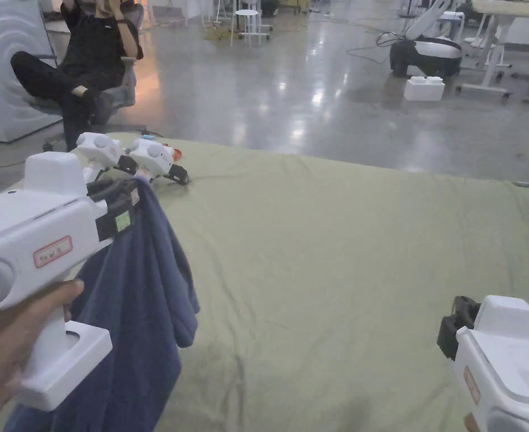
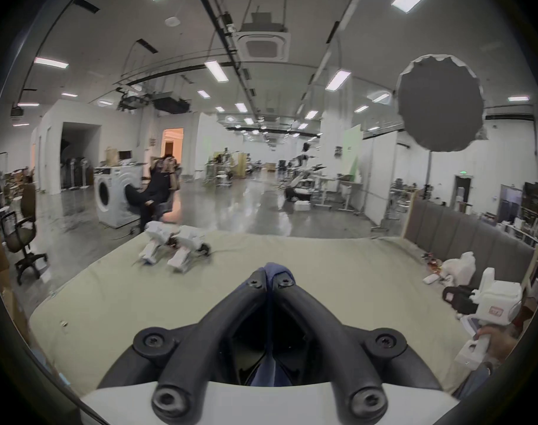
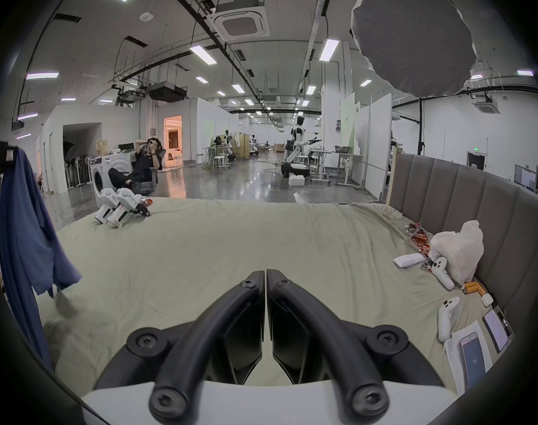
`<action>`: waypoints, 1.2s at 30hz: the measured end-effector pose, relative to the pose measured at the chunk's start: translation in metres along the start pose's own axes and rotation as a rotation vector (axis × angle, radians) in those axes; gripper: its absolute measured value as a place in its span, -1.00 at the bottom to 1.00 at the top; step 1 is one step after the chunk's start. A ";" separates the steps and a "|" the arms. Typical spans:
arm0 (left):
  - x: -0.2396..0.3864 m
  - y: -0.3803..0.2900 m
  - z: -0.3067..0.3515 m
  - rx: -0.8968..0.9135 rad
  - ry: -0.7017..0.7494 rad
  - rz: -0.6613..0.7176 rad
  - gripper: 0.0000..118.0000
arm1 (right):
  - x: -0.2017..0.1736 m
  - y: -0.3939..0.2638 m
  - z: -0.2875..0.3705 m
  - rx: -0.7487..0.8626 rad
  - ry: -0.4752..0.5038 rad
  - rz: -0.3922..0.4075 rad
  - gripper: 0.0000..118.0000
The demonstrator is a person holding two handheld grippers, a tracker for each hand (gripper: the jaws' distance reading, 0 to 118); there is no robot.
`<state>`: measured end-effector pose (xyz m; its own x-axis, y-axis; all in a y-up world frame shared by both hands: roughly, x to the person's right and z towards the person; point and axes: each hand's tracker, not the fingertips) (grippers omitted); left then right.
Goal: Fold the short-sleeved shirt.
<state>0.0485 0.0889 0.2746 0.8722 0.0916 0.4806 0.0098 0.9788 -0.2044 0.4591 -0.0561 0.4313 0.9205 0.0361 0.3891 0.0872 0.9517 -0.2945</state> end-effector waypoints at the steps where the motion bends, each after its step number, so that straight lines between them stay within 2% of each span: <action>1: 0.014 0.005 -0.004 0.009 -0.036 -0.005 -1.00 | 0.005 0.000 0.003 0.006 -0.007 -0.006 -0.98; 7: 0.106 0.018 -0.040 0.011 -0.240 -0.066 -1.00 | 0.043 0.001 0.025 0.031 -0.068 -0.036 -0.98; 12: 0.190 -0.005 -0.072 -0.051 -0.423 -0.075 -1.00 | 0.080 -0.006 0.040 0.036 -0.139 -0.065 -0.98; 17: 0.263 -0.068 -0.099 -0.198 -0.552 -0.068 -1.00 | 0.112 -0.018 0.057 0.025 -0.202 -0.087 -0.98; 22: 0.304 -0.147 -0.112 -0.374 -0.597 -0.063 -0.99 | 0.132 -0.031 0.068 0.002 -0.246 -0.090 -0.98; 24: 0.310 -0.170 -0.112 -0.424 -0.605 -0.054 -0.66 | 0.137 -0.036 0.069 -0.012 -0.251 -0.093 -0.98; 26: 0.311 -0.185 -0.110 -0.441 -0.581 -0.043 -0.60 | 0.137 -0.039 0.069 -0.025 -0.252 -0.092 -0.98; 27: 0.310 -0.188 -0.110 -0.447 -0.572 -0.036 -0.46 | 0.137 -0.040 0.069 -0.029 -0.252 -0.093 -0.98; 29: 0.303 -0.189 -0.110 -0.447 -0.556 -0.026 -0.02 | 0.134 -0.041 0.067 -0.036 -0.242 -0.091 -0.98; 30: 0.298 -0.187 -0.110 -0.438 -0.541 -0.021 0.10 | 0.131 -0.041 0.066 -0.039 -0.236 -0.087 -0.98; 32: 0.285 -0.176 -0.111 -0.389 -0.493 -0.009 0.18 | 0.124 -0.039 0.063 -0.038 -0.218 -0.077 -0.98; 36: 0.249 -0.144 -0.111 -0.259 -0.377 0.028 0.18 | 0.105 -0.028 0.057 -0.014 -0.177 -0.066 -0.98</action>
<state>0.3184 -0.0491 0.3289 0.6353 0.2242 0.7390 0.1526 0.9016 -0.4047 0.5311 -0.0615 0.5303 0.8311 0.0279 0.5554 0.1517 0.9494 -0.2748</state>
